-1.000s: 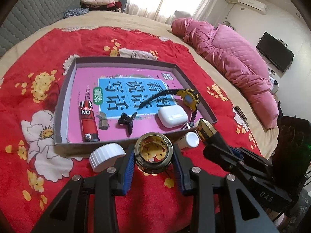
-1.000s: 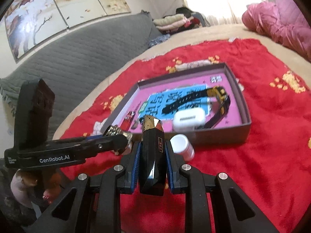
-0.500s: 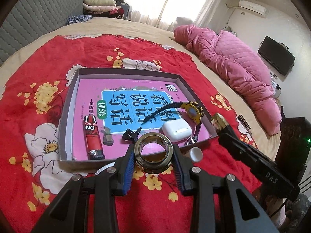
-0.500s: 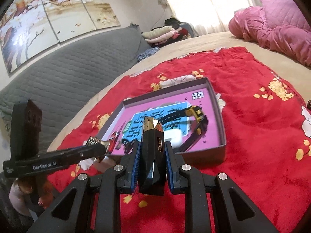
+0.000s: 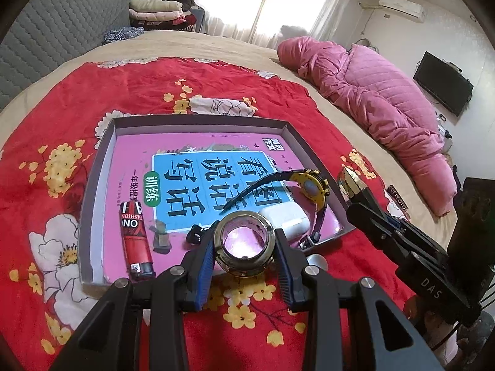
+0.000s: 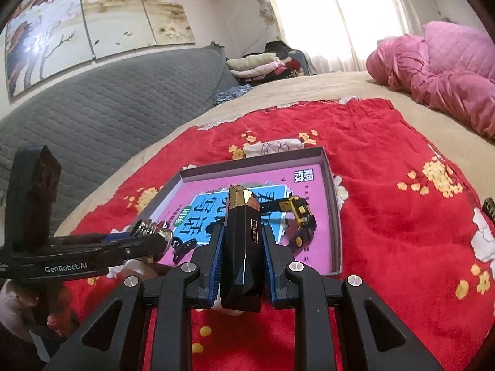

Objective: Organize rigid objects
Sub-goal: 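Carry the black object into the box with the right tool while the left tool carries the jar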

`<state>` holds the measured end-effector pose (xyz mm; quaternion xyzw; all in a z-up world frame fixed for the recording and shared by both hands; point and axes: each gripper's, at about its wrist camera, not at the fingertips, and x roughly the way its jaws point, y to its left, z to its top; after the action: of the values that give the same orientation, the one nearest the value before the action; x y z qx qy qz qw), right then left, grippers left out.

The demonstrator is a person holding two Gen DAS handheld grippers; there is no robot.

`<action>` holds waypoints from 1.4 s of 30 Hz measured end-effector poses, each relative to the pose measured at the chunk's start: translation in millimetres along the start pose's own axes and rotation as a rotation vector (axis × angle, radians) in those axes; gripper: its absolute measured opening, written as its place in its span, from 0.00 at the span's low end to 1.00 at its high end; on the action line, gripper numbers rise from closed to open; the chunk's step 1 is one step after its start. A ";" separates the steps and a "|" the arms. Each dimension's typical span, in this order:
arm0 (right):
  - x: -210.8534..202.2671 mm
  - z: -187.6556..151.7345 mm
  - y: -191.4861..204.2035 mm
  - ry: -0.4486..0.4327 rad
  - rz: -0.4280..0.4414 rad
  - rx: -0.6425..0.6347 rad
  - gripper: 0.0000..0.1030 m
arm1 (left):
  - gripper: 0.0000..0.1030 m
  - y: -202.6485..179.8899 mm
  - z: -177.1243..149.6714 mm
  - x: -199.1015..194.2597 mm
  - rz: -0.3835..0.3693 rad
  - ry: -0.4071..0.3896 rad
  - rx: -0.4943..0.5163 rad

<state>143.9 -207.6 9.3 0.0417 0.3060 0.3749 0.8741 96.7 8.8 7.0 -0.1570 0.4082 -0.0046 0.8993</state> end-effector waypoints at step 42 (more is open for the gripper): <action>58.1 1.7 -8.2 0.096 0.019 -0.086 0.23 | 0.35 -15.0 1.2 53.8 0.110 0.127 0.074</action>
<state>180.9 -173.6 -21.1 -0.0110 0.3306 0.3974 0.8560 135.2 -12.5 -27.4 -0.1001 0.4719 0.0199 0.8758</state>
